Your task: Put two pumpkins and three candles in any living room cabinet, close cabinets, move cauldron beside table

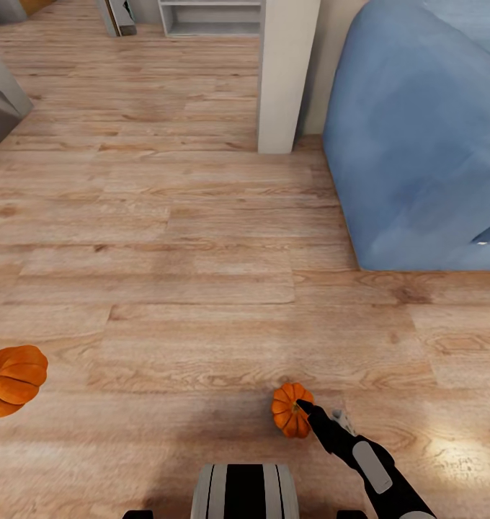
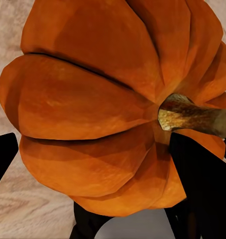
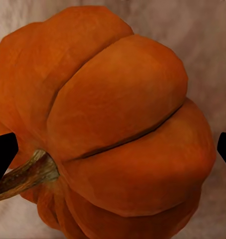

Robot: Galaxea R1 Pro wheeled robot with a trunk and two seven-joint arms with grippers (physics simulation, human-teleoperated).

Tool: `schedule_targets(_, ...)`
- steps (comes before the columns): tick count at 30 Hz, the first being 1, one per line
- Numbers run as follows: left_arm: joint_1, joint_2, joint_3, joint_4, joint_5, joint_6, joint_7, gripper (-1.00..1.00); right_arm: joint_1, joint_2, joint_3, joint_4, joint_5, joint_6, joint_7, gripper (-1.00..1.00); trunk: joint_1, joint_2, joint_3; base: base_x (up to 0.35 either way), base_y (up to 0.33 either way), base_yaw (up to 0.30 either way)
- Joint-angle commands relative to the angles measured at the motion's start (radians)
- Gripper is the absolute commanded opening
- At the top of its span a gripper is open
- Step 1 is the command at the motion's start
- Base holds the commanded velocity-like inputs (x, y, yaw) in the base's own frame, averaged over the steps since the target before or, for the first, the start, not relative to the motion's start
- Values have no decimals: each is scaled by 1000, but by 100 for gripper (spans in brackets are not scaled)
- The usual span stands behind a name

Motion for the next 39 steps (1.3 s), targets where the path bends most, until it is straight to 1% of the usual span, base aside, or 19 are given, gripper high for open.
schedule_targets(1,0,0,-1,0,-1,-2,0,-100,1,0,2,5,20,-2,-6,100,0,0,0,4,0,0)
schedule_targets(10,0,0,-1,0,-1,-2,0,-100,0,0,2,6,25,-2,-5,100,0,0,0,1,0,0)
schedule_targets(11,0,0,-1,0,-1,-2,0,-100,0,0,2,6,25,-2,-5,-100,0,0,0,0,0,0)
schedule_targets(27,0,1,1,0,1,-1,0,-100,0,0,2,6,25,-2,-5,-100,0,0,0,0,0,0)
schedule_targets(29,0,1,1,0,1,-1,0,-100,1,0,2,6,25,-2,-5,-100,-1,1,8,0,0,0)
schedule_targets(39,0,1,1,0,1,-1,0,-100,0,0,2,6,25,-2,-5,-100,-1,1,8,0,0,0)
